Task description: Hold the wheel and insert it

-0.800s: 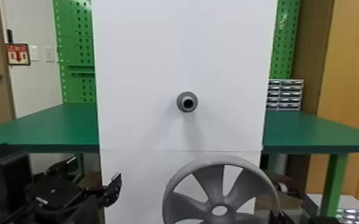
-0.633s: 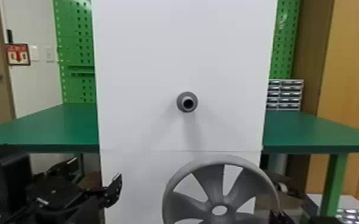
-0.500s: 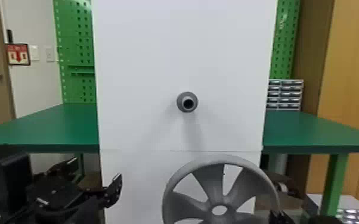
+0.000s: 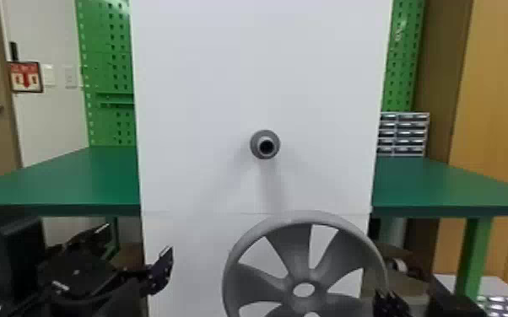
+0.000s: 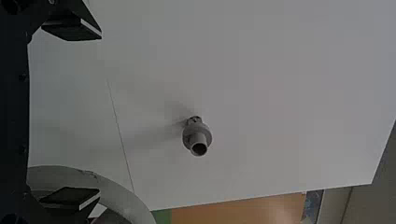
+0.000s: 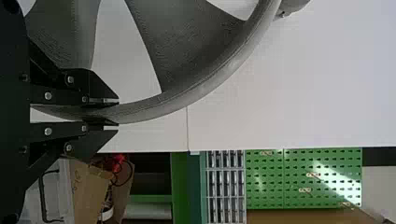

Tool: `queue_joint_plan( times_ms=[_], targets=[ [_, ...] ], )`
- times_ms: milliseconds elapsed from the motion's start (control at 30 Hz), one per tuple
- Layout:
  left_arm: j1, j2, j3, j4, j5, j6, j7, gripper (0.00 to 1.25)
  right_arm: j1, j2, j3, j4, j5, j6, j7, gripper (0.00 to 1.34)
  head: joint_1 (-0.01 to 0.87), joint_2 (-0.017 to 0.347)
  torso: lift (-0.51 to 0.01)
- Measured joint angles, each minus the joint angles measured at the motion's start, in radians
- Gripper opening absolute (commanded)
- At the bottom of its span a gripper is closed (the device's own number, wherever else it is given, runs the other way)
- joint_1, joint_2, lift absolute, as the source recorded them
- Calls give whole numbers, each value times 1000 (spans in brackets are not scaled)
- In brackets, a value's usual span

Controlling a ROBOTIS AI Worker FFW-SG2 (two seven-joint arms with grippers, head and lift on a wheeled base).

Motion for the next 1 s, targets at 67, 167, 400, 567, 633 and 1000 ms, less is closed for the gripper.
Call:
queue_joint_plan(
  times_ms=[67, 167, 400, 567, 633, 1000],
  targets=[
    [0, 0, -1, 0, 0, 0, 0, 1147, -3, 0, 3, -2, 0, 3, 0, 120, 210, 9, -442],
    [0, 1, -1, 0, -1, 0, 0, 1147, -6, 1, 7, -4, 0, 9, 0, 118, 210, 9, -442],
    [-2, 2, -3, 0, -4, 0, 0, 1147, -19, 6, 17, -12, 0, 27, 0, 117, 210, 9, -442],
    [-8, 5, -9, 0, -8, 1, 0, 1147, -31, 8, 24, -22, 0, 51, 0, 117, 210, 9, -442],
    [-9, 7, -10, 0, -9, 1, 0, 1147, -34, 9, 25, -29, 0, 67, 0, 117, 210, 9, -442],
    [-15, 10, -13, 1, -15, 5, 0, 1147, -62, 17, 34, -84, 6, 174, 0, 117, 210, 9, -442]
  ],
)
